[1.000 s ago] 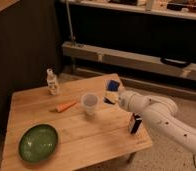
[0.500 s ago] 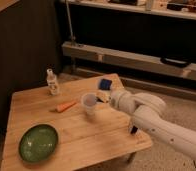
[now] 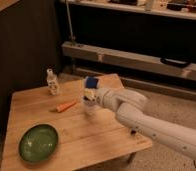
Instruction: Place the white sponge in the ceramic cup
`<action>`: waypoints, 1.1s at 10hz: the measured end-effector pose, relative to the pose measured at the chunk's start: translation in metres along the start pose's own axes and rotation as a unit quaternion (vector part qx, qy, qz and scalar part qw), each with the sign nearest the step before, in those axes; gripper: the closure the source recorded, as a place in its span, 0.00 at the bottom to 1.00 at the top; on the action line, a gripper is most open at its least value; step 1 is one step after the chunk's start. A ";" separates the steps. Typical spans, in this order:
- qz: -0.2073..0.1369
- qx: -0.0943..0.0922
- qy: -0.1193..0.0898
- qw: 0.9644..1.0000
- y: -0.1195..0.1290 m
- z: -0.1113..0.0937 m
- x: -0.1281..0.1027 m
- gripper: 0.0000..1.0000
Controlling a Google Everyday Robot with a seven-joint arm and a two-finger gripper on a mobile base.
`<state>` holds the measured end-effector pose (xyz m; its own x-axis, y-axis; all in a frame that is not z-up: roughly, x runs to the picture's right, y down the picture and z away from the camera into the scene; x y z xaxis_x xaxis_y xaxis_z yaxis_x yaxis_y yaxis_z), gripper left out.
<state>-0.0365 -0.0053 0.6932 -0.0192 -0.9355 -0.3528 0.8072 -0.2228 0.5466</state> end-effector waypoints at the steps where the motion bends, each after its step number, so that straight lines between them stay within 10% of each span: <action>1: -0.003 0.000 -0.006 1.000 -0.006 0.010 -0.003 1.00; 5: 0.003 -0.030 -0.026 0.999 0.000 0.045 -0.028 1.00; 8: 0.030 -0.111 -0.022 0.993 0.028 0.050 -0.024 1.00; 11: 0.035 -0.143 -0.036 0.988 0.040 0.051 -0.029 0.84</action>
<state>-0.0336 -0.0013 0.7641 0.0087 -0.9651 -0.2619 0.9417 -0.0802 0.3268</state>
